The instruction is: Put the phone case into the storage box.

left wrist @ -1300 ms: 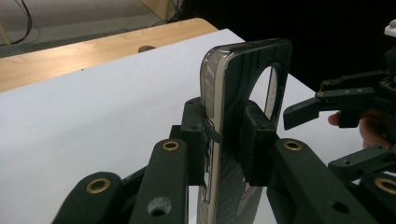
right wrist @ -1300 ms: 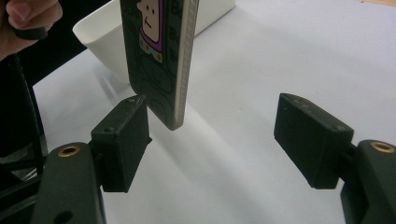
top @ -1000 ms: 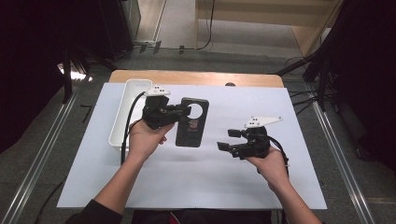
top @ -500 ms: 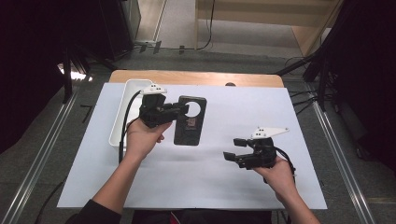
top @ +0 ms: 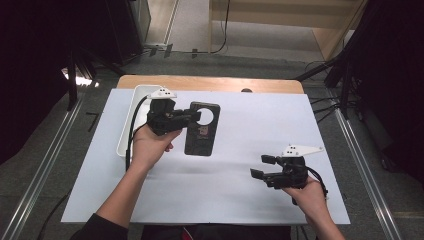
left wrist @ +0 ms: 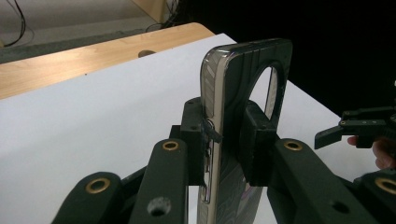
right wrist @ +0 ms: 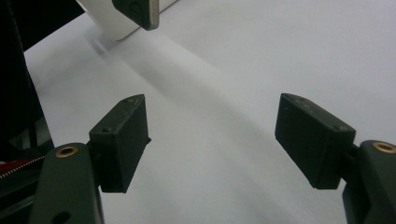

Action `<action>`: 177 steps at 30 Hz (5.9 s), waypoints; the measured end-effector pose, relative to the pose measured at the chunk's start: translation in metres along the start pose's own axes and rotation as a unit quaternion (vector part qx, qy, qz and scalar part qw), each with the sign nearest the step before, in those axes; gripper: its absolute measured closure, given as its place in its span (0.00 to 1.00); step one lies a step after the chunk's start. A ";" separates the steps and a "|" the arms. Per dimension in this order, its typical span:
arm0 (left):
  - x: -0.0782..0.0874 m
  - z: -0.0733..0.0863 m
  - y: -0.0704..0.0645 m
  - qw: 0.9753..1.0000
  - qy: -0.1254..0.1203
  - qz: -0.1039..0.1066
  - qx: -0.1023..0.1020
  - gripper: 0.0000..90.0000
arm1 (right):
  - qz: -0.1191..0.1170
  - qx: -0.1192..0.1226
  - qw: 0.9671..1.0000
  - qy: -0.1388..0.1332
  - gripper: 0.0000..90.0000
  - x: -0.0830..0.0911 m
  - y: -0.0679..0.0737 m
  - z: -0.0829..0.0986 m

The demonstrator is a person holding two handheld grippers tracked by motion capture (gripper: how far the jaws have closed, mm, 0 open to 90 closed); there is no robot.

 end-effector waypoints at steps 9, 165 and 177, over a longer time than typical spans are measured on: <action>0.007 -0.003 0.007 1.000 -0.001 -0.002 -0.001 0.82 | 0.005 -0.001 1.000 -0.003 0.28 0.010 -0.004 0.008; 0.064 -0.017 0.207 0.976 -0.047 -0.208 0.043 0.82 | 0.002 -0.018 1.000 0.003 0.27 0.010 -0.004 0.019; 0.053 -0.008 0.218 0.976 -0.037 -0.209 0.045 0.82 | -0.001 -0.019 1.000 0.004 0.27 0.010 -0.004 0.018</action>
Point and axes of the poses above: each handheld gripper's, and its own axes: x roughly backward along the jaws, z roughly out of its underside, y roughly to its left, the point moved 7 cm from there along -x, roughly forward along the jaws, and after that the axes turned 9 degrees about -x, right-handed, at the moved point
